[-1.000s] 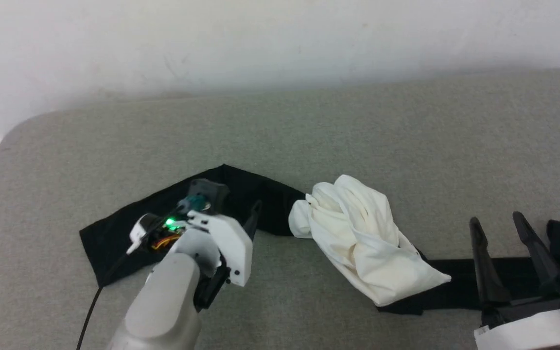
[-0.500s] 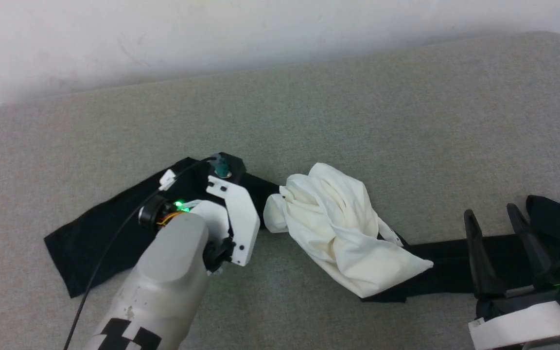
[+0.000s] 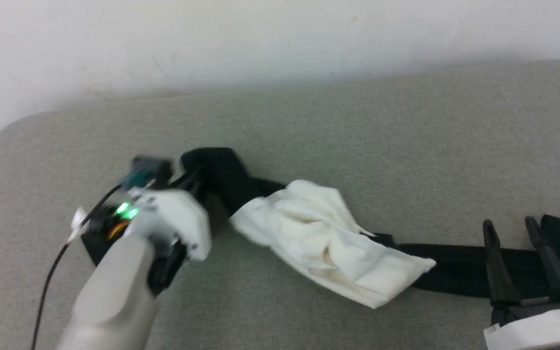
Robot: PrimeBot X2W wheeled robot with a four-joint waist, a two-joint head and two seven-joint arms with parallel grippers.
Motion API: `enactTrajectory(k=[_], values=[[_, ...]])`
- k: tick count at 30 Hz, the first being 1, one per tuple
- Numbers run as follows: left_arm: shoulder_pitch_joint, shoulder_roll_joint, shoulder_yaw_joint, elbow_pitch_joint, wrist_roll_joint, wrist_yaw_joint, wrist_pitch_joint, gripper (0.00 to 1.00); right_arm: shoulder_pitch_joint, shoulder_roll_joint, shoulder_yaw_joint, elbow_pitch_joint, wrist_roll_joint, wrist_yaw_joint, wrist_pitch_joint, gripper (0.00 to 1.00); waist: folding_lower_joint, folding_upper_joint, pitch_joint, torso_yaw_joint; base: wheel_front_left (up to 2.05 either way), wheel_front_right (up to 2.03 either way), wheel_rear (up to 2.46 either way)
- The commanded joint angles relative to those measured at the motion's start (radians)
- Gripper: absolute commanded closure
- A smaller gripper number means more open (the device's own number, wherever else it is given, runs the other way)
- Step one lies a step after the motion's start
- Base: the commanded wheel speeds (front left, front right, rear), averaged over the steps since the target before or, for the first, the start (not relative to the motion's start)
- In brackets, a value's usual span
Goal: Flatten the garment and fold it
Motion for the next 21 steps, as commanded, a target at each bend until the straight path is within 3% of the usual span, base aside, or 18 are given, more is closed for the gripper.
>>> enactTrajectory(k=[1,7,11,12,13,14,21], values=[[0.067,0.03,0.021,-0.037,-0.012,0.027,-0.005,1.0,0.009,0.001,-0.002,0.002,0.009,-0.002,-0.002,0.0,0.0,0.0,-0.031,0.037,0.0,0.0,0.0],[0.424,0.124,0.159,-0.3,-0.106,0.179,0.054,1.0,0.023,0.001,-0.002,0.001,0.017,-0.002,0.0,0.0,0.0,0.0,-0.043,0.072,0.0,0.0,0.0],[0.605,0.125,0.212,-0.372,-0.155,0.246,0.071,1.0,0.028,0.001,-0.005,0.001,0.016,-0.002,-0.001,0.0,0.0,0.0,-0.052,0.089,0.0,0.0,0.0],[0.632,0.124,0.221,-0.381,-0.159,0.256,0.066,0.93,0.029,0.001,-0.004,0.001,0.016,-0.002,0.0,0.0,0.0,0.0,-0.054,0.091,0.0,0.0,0.0],[0.65,0.126,0.225,-0.387,-0.16,0.261,0.062,0.15,0.03,0.001,-0.003,0.001,0.016,-0.002,0.001,0.0,0.0,0.0,-0.055,0.092,0.0,0.0,0.0],[0.66,0.121,0.23,-0.402,-0.162,0.266,0.046,0.0,0.031,0.001,-0.003,0.001,0.015,-0.002,0.002,0.0,0.0,0.0,-0.058,0.094,0.0,0.0,0.0],[0.665,0.118,0.207,-0.585,-0.125,0.272,0.0,0.0,0.046,0.001,-0.003,0.0,0.014,-0.002,0.011,0.0,0.0,0.0,-0.081,0.103,0.0,0.0,0.0]])
